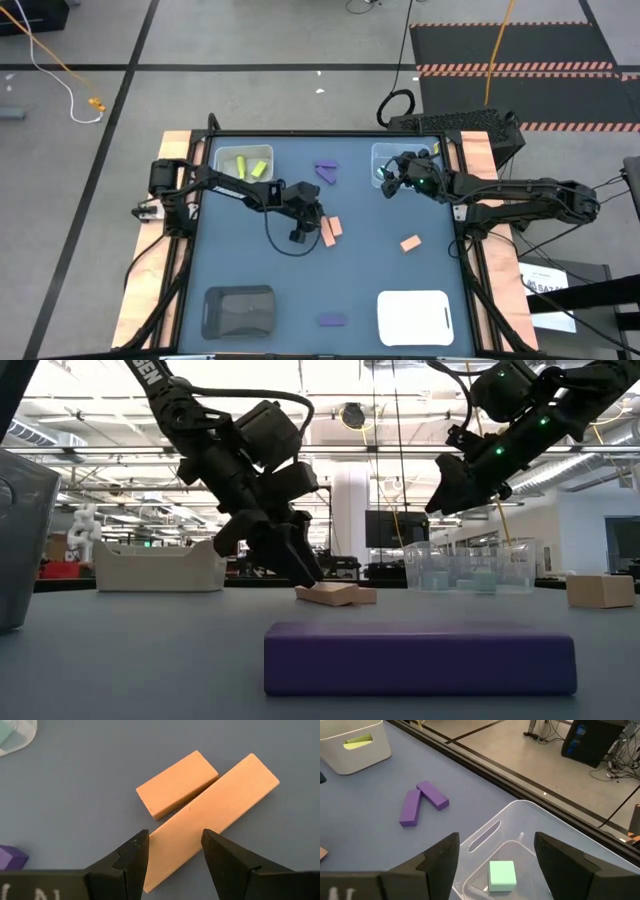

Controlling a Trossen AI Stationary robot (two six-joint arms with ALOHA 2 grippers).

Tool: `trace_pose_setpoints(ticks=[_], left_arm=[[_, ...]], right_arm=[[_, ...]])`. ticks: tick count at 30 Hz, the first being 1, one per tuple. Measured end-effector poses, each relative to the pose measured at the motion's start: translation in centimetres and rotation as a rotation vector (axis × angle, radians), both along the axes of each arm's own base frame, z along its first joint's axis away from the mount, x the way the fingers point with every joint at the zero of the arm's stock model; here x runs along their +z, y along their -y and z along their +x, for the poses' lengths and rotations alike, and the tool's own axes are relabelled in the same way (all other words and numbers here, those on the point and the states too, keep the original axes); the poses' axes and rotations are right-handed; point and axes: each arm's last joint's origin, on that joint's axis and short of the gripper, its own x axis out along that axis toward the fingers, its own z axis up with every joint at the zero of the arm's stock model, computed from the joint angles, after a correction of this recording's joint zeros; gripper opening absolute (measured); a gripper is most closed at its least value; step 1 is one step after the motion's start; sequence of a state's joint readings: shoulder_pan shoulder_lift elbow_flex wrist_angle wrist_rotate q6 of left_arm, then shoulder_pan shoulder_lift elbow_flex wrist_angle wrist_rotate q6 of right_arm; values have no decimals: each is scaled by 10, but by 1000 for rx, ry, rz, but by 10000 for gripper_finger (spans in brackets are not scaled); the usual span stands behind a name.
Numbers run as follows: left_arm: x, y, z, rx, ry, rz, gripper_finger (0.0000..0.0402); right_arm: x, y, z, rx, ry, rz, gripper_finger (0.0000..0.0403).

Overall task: Sort & place blocks by color
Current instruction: Put the orange block into the black bin

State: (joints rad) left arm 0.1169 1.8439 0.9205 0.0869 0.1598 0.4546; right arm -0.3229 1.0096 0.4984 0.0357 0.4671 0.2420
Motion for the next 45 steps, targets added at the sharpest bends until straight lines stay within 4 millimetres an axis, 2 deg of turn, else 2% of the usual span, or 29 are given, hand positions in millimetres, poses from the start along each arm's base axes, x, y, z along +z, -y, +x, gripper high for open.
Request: trace_pose_setpoints(ticks=[8,14,19,23,28,33,40,45], left_arm=[[21,9,18,-45,51,22,186],[25,10,20,20,15,-49,191],[24,11,19,35,-9,-97,235],[18,11,18,-24,-35,-51,278],[4,8,22,-46,-49,-60,301],[-4,4,25,-29,-53,-87,297],[-10,4,24,61,-96,-175,257],[-10,4,23,125,-114,-239,264]], right_arm=[[0,0,0,0,-1,0,247],[0,0,0,0,-1,0,247],[0,0,0,0,-1,0,247],[0,0,0,0,-2,1,247],[0,0,0,0,1,0,247],[0,0,0,0,4,-1,247],[0,0,0,0,2,-1,247],[0,0,0,0,2,0,247]])
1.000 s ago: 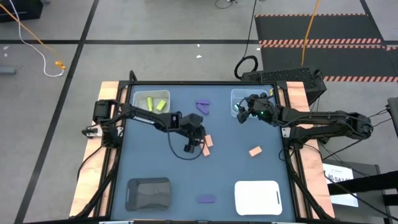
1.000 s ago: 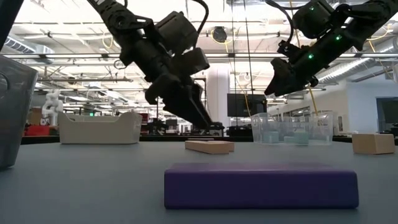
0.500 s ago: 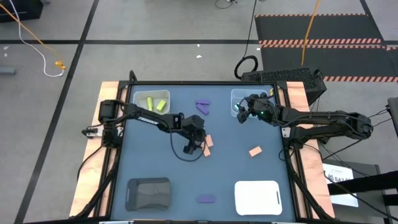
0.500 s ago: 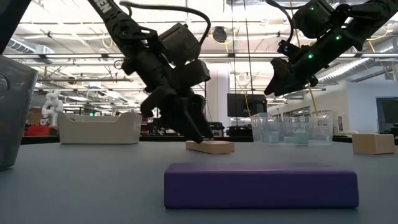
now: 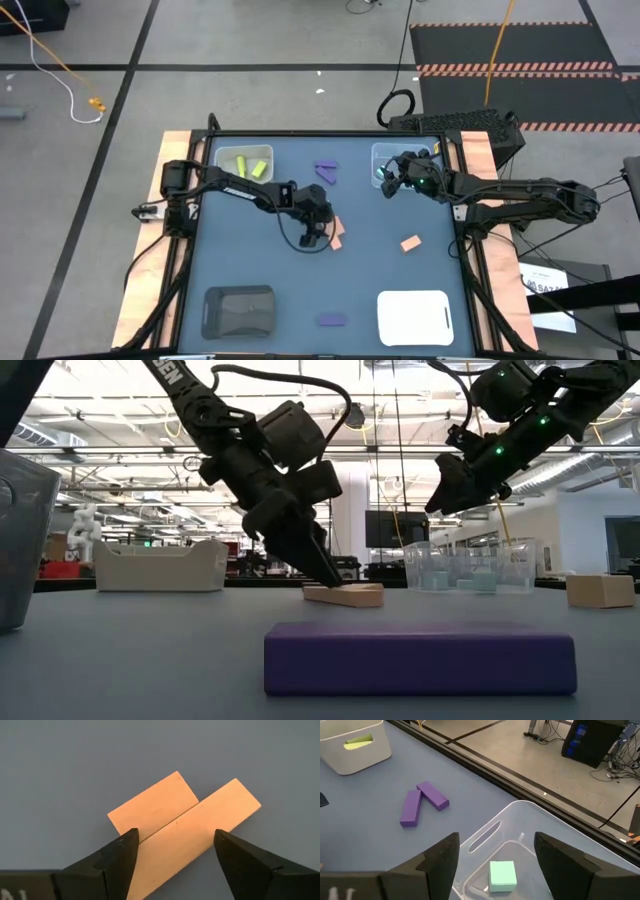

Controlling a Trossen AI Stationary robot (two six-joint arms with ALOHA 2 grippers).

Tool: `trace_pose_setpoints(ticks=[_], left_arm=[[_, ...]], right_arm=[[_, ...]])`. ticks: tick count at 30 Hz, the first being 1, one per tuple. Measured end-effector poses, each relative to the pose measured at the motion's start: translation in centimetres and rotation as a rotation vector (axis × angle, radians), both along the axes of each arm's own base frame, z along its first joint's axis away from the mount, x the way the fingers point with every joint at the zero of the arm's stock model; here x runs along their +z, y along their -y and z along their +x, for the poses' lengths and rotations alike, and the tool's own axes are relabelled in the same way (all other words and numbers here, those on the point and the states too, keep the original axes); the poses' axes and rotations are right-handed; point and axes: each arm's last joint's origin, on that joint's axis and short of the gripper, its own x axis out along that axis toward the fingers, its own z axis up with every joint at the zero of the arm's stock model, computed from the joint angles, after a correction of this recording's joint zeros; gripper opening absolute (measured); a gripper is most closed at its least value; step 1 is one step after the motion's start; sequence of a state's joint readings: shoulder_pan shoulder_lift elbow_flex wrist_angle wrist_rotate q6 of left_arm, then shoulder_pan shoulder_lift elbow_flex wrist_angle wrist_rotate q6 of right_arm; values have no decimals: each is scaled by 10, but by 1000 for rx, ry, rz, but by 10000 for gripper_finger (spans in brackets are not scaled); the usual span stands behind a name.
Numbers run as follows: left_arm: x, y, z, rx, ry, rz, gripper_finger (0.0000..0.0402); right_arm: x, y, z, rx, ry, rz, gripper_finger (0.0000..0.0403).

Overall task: Sort & place blocks by color
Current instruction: Put the orange block into the black bin

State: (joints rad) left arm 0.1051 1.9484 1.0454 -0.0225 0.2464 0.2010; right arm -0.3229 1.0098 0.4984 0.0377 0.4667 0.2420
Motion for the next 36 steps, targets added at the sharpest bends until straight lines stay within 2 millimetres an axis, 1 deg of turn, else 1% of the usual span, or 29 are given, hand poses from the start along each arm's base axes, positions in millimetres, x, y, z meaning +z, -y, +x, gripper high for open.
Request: trace_pose_setpoints(ticks=[7,9,12,16,20,24,27,31,36], left_arm=[[-3,9,-3,61,-69,-61,309],[-3,13,-3,79,-77,-45,319],[5,17,-5,104,-65,-5,329],[15,19,-13,154,-96,1,333],[26,19,-11,177,-48,8,333],[25,19,-10,172,-38,23,333],[28,19,-8,159,-5,33,333],[25,22,-10,150,-14,34,333],[7,31,-11,133,-68,41,333]], right_arm=[[0,0,0,0,0,0,247],[0,0,0,0,0,0,247],[0,0,0,0,0,0,247],[0,0,0,0,0,0,247],[0,0,0,0,0,0,247],[0,0,0,0,1,0,247],[0,0,0,0,1,0,247],[0,0,0,0,1,0,247],[0,0,0,0,1,0,247]])
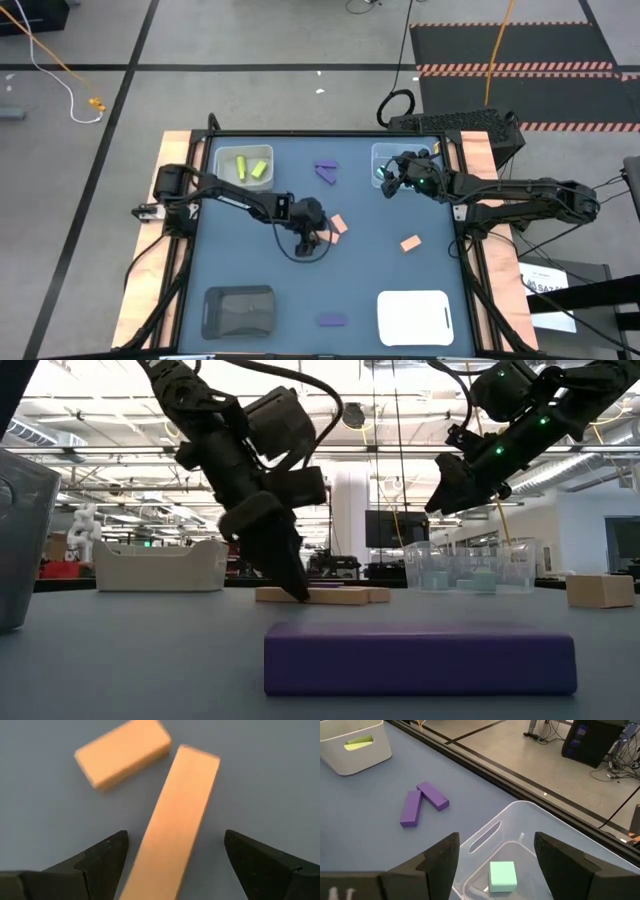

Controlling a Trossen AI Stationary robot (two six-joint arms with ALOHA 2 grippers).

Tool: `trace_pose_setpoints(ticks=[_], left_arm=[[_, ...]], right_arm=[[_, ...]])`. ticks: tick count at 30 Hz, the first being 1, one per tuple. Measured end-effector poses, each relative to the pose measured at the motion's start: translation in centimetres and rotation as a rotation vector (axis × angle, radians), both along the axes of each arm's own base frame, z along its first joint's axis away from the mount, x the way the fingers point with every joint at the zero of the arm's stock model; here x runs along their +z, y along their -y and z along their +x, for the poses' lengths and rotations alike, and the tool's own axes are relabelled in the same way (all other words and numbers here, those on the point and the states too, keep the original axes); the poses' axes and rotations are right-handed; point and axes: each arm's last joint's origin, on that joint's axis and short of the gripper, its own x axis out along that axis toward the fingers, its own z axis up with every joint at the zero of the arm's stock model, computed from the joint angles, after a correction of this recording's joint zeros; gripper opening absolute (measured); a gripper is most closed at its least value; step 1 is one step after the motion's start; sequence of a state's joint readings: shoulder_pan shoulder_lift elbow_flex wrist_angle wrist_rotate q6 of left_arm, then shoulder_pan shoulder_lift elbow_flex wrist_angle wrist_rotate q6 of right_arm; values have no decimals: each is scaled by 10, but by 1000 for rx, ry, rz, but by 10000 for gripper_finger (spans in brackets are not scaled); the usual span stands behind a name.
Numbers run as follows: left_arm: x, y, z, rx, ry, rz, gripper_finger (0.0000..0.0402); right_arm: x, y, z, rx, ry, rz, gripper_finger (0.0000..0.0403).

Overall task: Sort & place blocks by color
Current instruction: Put the orange block into the black bin

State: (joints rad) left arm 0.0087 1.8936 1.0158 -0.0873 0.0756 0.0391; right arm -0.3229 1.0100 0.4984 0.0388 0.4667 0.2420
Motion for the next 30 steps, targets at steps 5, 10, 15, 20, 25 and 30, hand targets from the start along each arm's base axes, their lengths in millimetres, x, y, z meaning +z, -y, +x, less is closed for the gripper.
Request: trace_pose_setpoints(ticks=[5,10,15,20,25,30], left_arm=[[-12,4,6,-28,9,69,333],[-11,4,10,108,51,53,326],[-13,9,10,127,46,51,264],[-14,14,10,125,47,55,156],[-12,16,11,213,77,32,131],[-7,17,12,304,120,20,131]], right_arm=[[0,0,0,0,0,0,247],[0,0,0,0,-1,0,247],[0,0,0,0,-1,0,247],[0,0,0,0,-1,0,247],[-1,0,-1,8,-25,-3,247],[0,0,0,9,-17,-10,247]])
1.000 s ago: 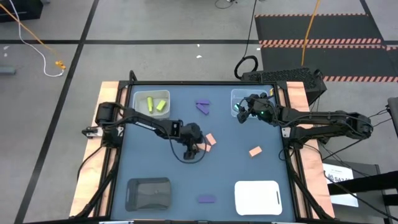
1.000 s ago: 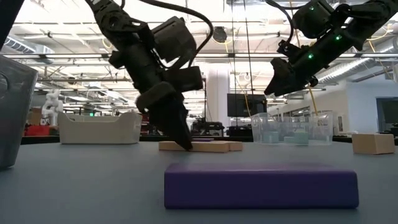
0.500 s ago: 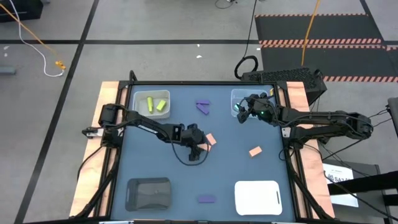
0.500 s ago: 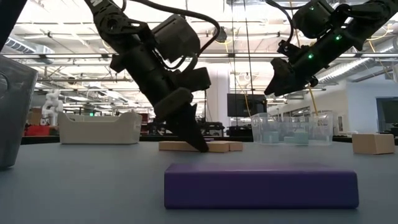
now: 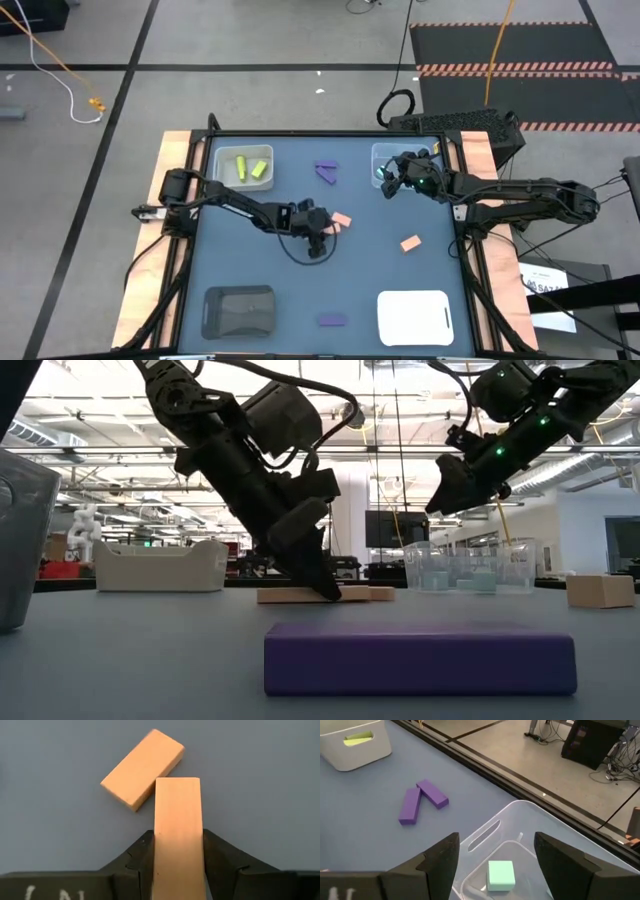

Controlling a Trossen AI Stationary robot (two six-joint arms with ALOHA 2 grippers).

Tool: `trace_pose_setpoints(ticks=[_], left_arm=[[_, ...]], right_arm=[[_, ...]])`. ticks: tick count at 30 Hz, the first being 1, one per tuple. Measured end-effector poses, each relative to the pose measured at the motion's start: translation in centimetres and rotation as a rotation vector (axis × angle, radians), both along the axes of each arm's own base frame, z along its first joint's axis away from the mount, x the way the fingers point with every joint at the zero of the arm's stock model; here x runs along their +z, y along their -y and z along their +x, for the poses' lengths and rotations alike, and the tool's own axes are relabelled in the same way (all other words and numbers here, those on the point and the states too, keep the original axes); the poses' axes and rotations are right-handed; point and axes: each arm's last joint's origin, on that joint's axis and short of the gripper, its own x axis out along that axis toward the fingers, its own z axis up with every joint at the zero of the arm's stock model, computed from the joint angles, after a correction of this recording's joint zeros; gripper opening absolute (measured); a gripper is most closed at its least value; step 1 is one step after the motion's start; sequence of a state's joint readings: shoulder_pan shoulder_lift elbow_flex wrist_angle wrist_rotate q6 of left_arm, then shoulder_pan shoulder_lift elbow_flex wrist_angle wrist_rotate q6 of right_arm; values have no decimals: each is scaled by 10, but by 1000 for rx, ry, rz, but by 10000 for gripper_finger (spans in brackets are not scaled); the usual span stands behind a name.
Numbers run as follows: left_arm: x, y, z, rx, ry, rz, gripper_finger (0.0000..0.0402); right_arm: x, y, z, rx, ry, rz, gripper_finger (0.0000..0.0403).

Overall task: Sort & place blocks by color
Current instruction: Put the orange block into the black bin

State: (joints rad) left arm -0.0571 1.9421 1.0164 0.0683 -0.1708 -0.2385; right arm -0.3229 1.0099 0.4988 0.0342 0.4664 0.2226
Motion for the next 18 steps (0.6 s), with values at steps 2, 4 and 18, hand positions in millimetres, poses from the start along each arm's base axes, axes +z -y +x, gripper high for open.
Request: trace_pose_setpoints(ticks=[2,4,18], left_arm=[[1,-1,0,33,7,24,131],[5,-1,0,45,22,35,131],[78,-3,5,131,408,85,131]], right_arm=[[0,0,0,0,0,0,247],[0,0,0,0,0,0,247],[3,0,2,35,12,-32,247]])
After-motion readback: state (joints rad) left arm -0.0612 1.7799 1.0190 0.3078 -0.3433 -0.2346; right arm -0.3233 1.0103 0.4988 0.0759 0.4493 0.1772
